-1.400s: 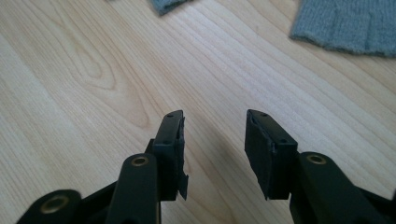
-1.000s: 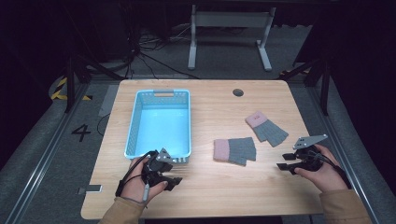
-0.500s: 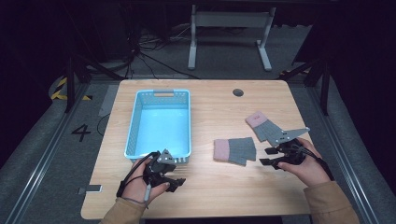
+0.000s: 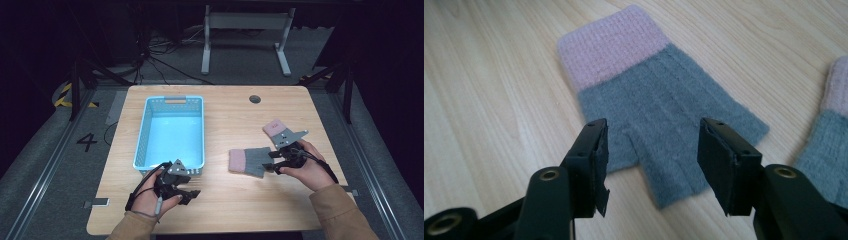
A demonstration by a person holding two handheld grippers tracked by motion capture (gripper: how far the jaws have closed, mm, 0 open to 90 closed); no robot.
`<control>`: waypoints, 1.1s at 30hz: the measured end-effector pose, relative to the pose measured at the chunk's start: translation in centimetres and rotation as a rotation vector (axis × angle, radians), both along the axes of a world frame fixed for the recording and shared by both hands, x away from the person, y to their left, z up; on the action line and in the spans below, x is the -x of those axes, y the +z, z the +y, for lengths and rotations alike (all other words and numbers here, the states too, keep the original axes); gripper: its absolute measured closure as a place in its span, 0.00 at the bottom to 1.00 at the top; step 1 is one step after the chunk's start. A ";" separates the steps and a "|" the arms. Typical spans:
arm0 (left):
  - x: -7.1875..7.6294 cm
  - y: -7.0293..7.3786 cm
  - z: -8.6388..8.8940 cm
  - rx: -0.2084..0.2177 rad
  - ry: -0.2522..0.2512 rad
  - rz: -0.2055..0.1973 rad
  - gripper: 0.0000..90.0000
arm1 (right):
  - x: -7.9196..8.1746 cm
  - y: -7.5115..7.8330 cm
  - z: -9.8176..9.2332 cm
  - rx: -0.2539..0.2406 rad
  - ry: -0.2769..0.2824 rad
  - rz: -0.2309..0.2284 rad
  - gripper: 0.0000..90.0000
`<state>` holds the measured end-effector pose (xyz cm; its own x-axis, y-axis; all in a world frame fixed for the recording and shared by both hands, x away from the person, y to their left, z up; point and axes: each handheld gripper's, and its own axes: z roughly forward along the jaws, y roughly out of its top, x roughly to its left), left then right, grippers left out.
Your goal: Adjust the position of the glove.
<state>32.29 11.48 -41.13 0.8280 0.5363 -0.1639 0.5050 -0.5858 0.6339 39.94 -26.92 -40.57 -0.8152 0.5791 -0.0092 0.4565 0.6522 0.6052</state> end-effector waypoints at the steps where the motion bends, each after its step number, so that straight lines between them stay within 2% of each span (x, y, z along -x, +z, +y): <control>1: 0.0 0.0 -0.1 -0.001 -0.003 0.004 0.48 | -0.2 -0.1 0.2 0.003 0.003 -0.004 0.52; 8: 0.1 -0.1 -0.2 -0.004 -0.009 0.000 0.47 | -1.5 -1.1 1.4 0.023 0.034 -0.029 0.50; 9: 0.1 -0.1 -0.2 -0.004 -0.008 0.000 0.47 | -1.9 -1.4 1.8 0.021 0.038 -0.016 0.51; 13: 0.1 -0.2 -0.2 -0.008 -0.008 -0.002 0.46 | -2.4 -1.8 2.2 0.017 0.060 -0.014 0.49; 14: 0.1 -0.2 -0.2 -0.009 -0.009 -0.001 0.46 | -2.6 -2.0 2.5 0.022 0.064 -0.001 0.48; 17: 0.1 -0.3 -0.3 -0.009 -0.008 0.001 0.46 | -3.0 -2.6 3.1 0.034 0.077 -0.001 0.46; 22: 0.1 -0.3 -0.3 -0.015 -0.008 0.003 0.46 | -3.4 -3.2 3.7 0.035 0.076 0.009 0.45; 25: 0.1 -0.3 -0.3 -0.015 -0.009 0.003 0.46 | -3.5 -3.6 4.0 0.053 0.077 0.018 0.44; 30: 0.1 -0.3 -0.4 -0.019 -0.014 0.005 0.46 | -3.5 -3.7 4.0 0.056 0.081 0.025 0.47; 33: 0.1 -0.4 -0.5 -0.021 -0.017 0.004 0.46 | -3.6 -3.7 3.9 0.049 0.077 0.037 0.55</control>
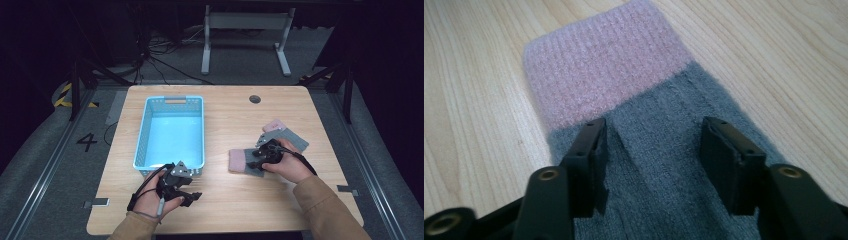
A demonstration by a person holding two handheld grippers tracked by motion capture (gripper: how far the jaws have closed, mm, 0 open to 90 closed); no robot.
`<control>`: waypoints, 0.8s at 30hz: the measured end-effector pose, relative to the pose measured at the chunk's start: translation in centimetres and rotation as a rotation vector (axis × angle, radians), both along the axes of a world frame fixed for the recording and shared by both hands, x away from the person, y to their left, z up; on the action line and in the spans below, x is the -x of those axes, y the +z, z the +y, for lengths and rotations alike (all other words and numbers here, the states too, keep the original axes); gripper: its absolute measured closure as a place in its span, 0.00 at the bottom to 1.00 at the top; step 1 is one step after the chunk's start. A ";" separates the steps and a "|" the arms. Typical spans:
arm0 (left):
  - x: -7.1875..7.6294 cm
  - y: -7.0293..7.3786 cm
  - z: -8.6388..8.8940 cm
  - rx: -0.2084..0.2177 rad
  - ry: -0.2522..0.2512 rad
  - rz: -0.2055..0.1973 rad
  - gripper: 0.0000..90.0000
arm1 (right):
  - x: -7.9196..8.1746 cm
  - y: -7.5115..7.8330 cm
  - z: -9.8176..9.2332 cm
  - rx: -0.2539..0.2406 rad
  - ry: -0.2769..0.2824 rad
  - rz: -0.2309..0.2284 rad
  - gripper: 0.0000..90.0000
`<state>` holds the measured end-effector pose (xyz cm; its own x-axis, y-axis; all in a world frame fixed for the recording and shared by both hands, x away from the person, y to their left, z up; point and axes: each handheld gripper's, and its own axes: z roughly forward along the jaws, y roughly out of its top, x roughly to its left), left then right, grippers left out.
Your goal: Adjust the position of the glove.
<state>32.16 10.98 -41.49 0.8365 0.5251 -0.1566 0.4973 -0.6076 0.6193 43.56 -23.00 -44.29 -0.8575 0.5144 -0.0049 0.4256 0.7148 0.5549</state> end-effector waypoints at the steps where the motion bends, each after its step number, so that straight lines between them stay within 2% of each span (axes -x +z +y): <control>1: 0.0 0.0 0.0 -0.001 -0.002 0.000 0.46 | 0.0 0.1 0.0 0.005 0.002 0.002 0.59; 4: 0.0 0.0 0.0 0.000 -0.004 0.002 0.47 | 0.1 0.4 0.2 0.022 -0.011 0.029 0.79; 5: 0.0 0.0 0.0 0.000 -0.004 0.002 0.47 | 0.1 0.4 0.2 0.022 -0.011 0.029 0.79; 6: 0.0 0.0 0.0 0.001 -0.002 0.000 0.47 | 0.2 0.6 0.4 0.033 -0.013 0.046 0.86; 9: 0.0 0.0 0.1 0.003 0.001 0.004 0.47 | 0.4 0.8 0.6 0.043 -0.021 0.037 0.89; 11: -0.1 0.0 0.0 0.004 -0.002 0.002 0.47 | 0.7 1.0 0.5 0.029 -0.035 0.040 0.90; 13: -0.2 0.0 -0.2 0.005 -0.007 0.002 0.47 | 1.2 1.6 0.2 0.011 -0.041 0.016 0.90; 16: -0.3 0.0 -0.5 0.006 -0.017 0.003 0.47 | 2.4 2.6 -0.2 -0.040 -0.045 -0.003 0.90; 20: -0.5 0.2 -1.3 0.003 -0.040 -0.001 0.47 | 4.5 3.7 -1.1 -0.094 -0.034 -0.001 0.90; 24: -0.5 0.3 -2.0 0.004 -0.063 0.001 0.47 | 6.8 3.4 -1.9 -0.101 -0.010 0.021 0.89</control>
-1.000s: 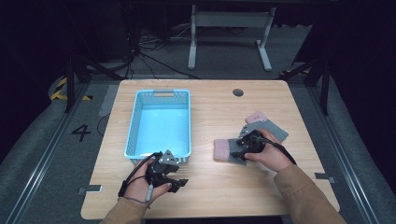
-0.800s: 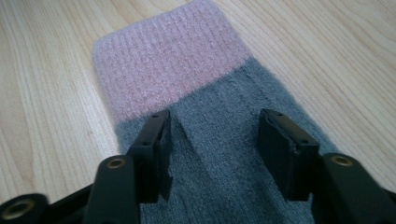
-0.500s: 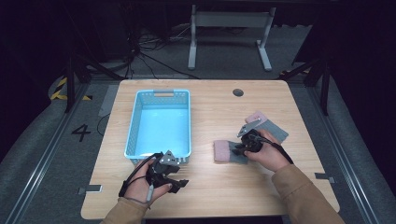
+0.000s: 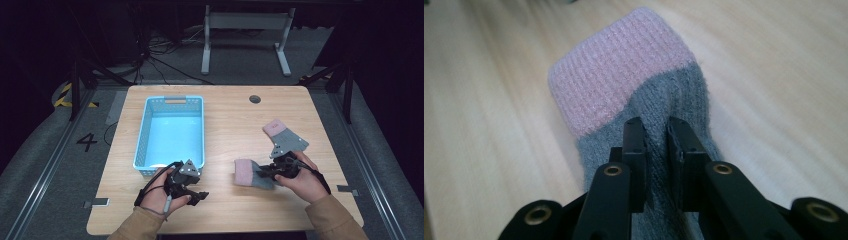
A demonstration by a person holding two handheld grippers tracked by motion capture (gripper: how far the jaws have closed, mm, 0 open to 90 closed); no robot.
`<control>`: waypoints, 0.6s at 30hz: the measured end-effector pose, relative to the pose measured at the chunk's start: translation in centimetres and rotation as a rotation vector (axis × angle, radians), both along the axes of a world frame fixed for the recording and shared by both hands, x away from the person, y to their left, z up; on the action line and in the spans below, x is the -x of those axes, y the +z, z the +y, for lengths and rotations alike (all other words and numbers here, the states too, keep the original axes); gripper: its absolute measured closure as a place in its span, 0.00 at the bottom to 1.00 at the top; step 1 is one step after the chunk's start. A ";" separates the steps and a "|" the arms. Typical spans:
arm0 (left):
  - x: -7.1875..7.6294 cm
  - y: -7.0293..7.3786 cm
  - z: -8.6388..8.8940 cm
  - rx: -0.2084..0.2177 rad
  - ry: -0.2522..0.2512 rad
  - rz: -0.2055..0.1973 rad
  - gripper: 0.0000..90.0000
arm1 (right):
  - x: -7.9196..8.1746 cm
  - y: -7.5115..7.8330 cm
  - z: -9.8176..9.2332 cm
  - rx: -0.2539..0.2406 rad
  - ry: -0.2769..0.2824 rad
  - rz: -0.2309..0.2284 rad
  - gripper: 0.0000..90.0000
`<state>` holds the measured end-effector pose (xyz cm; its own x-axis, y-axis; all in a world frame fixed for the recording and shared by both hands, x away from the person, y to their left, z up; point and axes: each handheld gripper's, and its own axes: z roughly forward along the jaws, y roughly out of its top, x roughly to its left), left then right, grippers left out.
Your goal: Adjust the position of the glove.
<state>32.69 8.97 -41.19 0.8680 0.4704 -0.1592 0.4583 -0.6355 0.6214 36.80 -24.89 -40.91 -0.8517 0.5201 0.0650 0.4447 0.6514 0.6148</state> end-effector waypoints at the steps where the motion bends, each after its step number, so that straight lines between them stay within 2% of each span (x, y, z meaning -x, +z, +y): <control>1: 0.0 0.0 -0.2 -0.001 -0.007 0.001 0.47 | 0.4 -0.2 -0.1 -0.002 0.000 0.004 0.89; 3: -0.2 0.0 -0.5 -0.001 -0.018 -0.001 0.47 | 1.3 -0.6 -0.4 -0.008 0.005 0.012 0.89; 5: -0.4 0.1 -0.9 0.003 -0.033 0.000 0.47 | 1.9 -1.0 -0.5 0.012 0.006 0.025 0.89; 9: -0.6 0.2 -1.4 -0.001 -0.052 0.000 0.47 | 2.4 -1.5 -0.7 0.037 0.003 0.029 0.88; 11: -0.8 0.2 -1.5 0.002 -0.057 0.001 0.47 | 2.4 -1.8 -0.7 0.050 0.002 0.030 0.84; 13: -0.9 0.2 -1.6 0.008 -0.056 0.000 0.47 | 2.4 -2.1 -0.7 0.050 0.003 0.014 0.78; 15: -0.9 0.2 -1.6 0.007 -0.056 -0.001 0.47 | 2.5 -2.1 -0.7 0.050 0.004 0.007 0.76; 16: -1.0 0.2 -1.6 0.005 -0.058 0.000 0.47 | 2.6 -1.9 -0.9 0.040 0.000 -0.019 0.72; 18: -1.0 0.3 -1.6 0.005 -0.059 0.000 0.47 | 2.6 -1.7 -1.2 0.027 -0.004 -0.028 0.71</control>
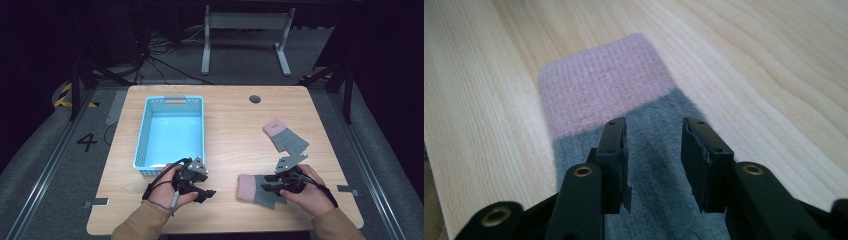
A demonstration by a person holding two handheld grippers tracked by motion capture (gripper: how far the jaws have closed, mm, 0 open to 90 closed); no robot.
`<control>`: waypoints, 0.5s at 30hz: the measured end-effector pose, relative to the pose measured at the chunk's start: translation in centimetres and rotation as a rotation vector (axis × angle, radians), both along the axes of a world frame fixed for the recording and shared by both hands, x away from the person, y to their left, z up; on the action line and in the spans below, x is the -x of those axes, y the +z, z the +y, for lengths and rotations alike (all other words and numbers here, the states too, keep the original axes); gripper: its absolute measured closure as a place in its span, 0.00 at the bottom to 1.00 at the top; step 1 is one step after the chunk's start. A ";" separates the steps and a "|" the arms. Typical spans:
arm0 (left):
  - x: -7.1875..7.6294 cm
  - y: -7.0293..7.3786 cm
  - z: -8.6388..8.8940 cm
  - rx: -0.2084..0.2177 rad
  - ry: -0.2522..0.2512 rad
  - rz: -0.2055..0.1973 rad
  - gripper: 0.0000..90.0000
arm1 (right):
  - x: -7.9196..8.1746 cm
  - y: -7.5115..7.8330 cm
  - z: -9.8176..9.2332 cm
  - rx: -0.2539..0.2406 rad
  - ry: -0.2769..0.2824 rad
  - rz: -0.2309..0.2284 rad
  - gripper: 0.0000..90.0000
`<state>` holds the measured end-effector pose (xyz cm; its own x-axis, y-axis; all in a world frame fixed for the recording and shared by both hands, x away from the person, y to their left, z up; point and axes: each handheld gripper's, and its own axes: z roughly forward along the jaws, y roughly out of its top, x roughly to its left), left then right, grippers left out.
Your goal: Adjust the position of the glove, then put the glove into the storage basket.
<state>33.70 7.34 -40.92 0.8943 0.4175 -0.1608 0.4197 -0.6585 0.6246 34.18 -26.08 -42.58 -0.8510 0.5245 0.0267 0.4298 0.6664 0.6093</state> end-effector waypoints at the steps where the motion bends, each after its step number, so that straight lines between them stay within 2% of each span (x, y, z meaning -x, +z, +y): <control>1: 0.0 0.0 0.0 -0.001 0.001 0.001 0.46 | 0.0 0.2 -0.2 -0.005 -0.010 -0.003 0.71; 10: 0.2 0.0 0.3 0.001 0.014 0.001 0.46 | -1.2 1.5 -1.3 -0.074 -0.137 -0.049 0.67; 11: 0.2 0.0 0.3 0.001 0.014 0.001 0.46 | -1.2 1.5 -1.3 -0.074 -0.137 -0.049 0.67; 15: 0.5 -0.1 0.8 0.004 0.031 0.000 0.46 | -3.1 2.3 -2.0 -0.084 -0.229 -0.072 0.62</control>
